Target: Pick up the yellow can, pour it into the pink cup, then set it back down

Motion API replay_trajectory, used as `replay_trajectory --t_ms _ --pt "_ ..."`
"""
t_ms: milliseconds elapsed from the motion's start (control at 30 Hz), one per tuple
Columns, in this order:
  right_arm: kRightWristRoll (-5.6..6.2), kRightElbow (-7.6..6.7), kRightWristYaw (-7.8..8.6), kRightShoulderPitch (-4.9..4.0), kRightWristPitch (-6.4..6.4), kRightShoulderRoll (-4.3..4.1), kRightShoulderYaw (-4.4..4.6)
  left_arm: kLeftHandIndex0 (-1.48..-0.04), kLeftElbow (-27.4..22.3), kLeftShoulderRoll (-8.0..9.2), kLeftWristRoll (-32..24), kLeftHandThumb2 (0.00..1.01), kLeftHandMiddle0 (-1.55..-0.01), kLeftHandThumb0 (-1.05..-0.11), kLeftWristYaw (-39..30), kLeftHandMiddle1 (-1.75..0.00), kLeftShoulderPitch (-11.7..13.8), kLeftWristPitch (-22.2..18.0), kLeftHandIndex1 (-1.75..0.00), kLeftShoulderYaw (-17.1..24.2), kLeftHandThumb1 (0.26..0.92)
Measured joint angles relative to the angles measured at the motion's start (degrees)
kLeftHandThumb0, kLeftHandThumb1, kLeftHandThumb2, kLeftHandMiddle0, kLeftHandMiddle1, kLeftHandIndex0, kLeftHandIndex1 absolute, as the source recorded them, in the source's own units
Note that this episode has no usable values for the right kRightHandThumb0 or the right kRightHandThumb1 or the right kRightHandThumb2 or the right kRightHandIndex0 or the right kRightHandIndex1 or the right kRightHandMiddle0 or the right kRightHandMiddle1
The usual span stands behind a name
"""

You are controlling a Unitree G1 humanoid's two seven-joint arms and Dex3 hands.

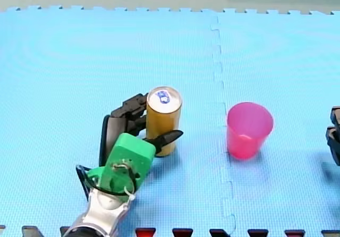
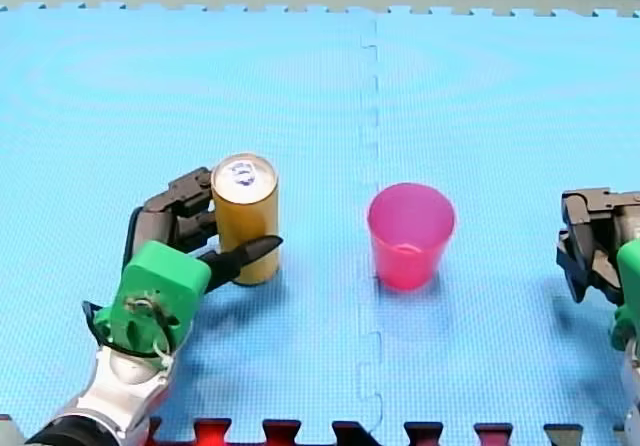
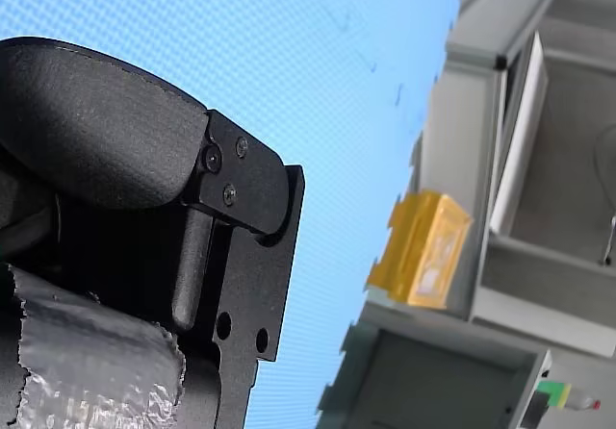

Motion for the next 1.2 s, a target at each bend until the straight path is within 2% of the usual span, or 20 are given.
replay_trajectory --t_ms 67,300,600,667,700,800,833,867,967,1133,1200 --pt "0.02 0.00 0.00 0.08 -0.07 -0.06 -0.02 -1.17 0.13 -0.03 -0.46 0.00 -1.25 -0.346 -0.24 0.00 0.00 -0.04 0.00 -0.04 0.822" --pt "0.13 -0.28 0.12 0.18 -0.09 -0.23 -0.09 -1.17 0.40 -0.90 -7.06 0.00 -1.25 -0.346 -8.03 0.00 0.20 -0.10 0.00 3.21 0.830" --pt "0.05 -0.85 -0.24 0.54 -0.09 -0.24 0.01 -1.17 0.41 -1.11 -8.39 0.00 -1.26 -0.346 -10.57 0.00 1.04 -0.98 0.00 3.82 0.833" --pt "0.04 -0.87 -0.27 0.62 -0.09 -0.23 0.01 -0.98 0.40 -1.32 -10.08 0.00 -1.17 -0.351 -13.11 0.00 1.11 -1.17 0.00 4.66 0.826" --pt "0.02 -0.87 -0.27 0.63 -0.09 -0.22 0.01 -0.93 0.40 -1.44 -10.93 0.00 -1.13 -0.372 -14.44 0.00 1.11 -1.20 0.00 5.10 0.815" --pt "-0.02 -0.87 -0.33 0.69 -0.09 -0.23 0.03 -0.80 0.58 -1.81 -13.17 0.00 -0.90 -0.586 -18.28 0.00 1.21 -0.61 0.00 6.53 0.770" --pt "-0.03 -0.87 -0.36 0.71 -0.09 -0.23 0.03 -0.70 0.63 -1.78 -12.99 0.00 -0.75 -0.686 -18.08 0.00 1.21 -0.24 0.00 6.49 0.746" --pt "-0.04 -0.87 -0.42 0.73 -0.10 -0.23 0.03 -0.62 0.70 -1.73 -12.49 0.00 -0.67 -0.742 -17.34 0.00 1.20 0.43 0.00 6.31 0.737" --pt "-0.09 -0.87 -0.60 0.74 -0.14 -0.23 0.07 -0.42 0.91 -1.65 -10.73 0.00 -0.48 -0.832 -15.36 0.00 1.20 2.28 0.00 5.45 0.727" --pt "-0.22 -0.86 -0.87 0.75 -0.15 -0.12 0.19 -0.29 0.97 -1.05 -8.05 0.00 -0.32 -1.004 -13.54 0.00 1.20 3.48 0.00 3.81 0.752" --pt "-0.22 -0.83 -0.89 0.76 -0.21 -0.12 0.20 -0.25 0.93 -0.94 -7.58 0.00 -0.29 -1.037 -13.22 0.00 1.20 3.61 0.00 3.48 0.750"
